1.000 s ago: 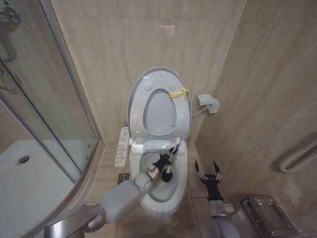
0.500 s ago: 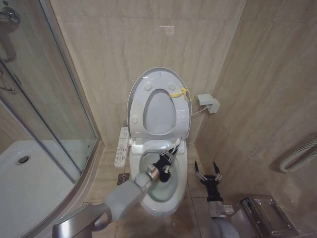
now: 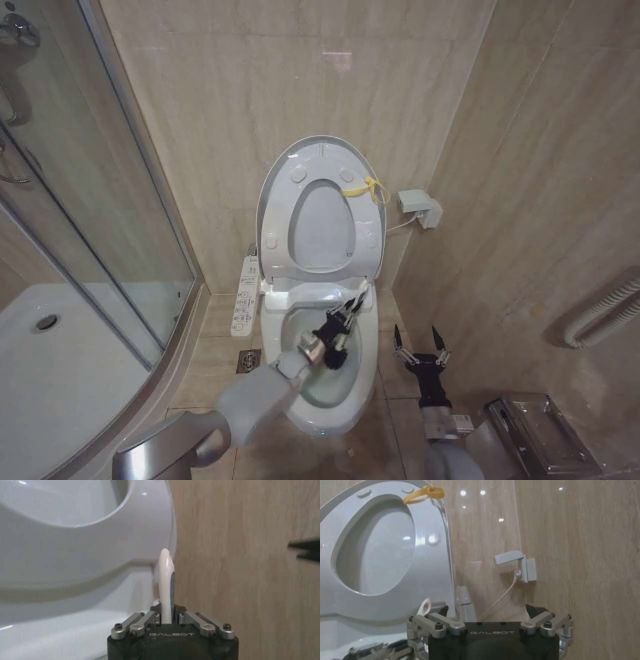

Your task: Open the toilet lid, clean the toilet bowl with a toilet brush, close the toilet lid, and flush.

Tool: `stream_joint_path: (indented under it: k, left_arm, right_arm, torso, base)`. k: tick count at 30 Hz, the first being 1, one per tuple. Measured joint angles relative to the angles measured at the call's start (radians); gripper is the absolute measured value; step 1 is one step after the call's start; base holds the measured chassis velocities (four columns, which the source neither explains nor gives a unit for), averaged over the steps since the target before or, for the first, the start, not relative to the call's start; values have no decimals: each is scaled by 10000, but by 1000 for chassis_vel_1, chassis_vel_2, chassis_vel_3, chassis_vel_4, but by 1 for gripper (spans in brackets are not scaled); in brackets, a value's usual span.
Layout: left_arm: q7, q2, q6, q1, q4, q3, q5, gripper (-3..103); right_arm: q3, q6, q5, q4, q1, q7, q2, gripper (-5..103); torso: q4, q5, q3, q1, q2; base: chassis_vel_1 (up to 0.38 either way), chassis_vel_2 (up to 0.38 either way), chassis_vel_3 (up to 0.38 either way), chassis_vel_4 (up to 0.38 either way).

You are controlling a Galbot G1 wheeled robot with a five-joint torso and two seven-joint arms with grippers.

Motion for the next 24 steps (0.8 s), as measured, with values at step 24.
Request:
stream_joint_path:
  k: [24]
  left_arm:
    - [-148, -772, -380, -32, 245, -423, 28, 16]
  right_arm:
    - [-38, 16, -76, -21, 10, 12, 74, 100]
  torso:
    - [3, -1, 2, 1, -1]
  base:
    - [0, 0, 0, 0]
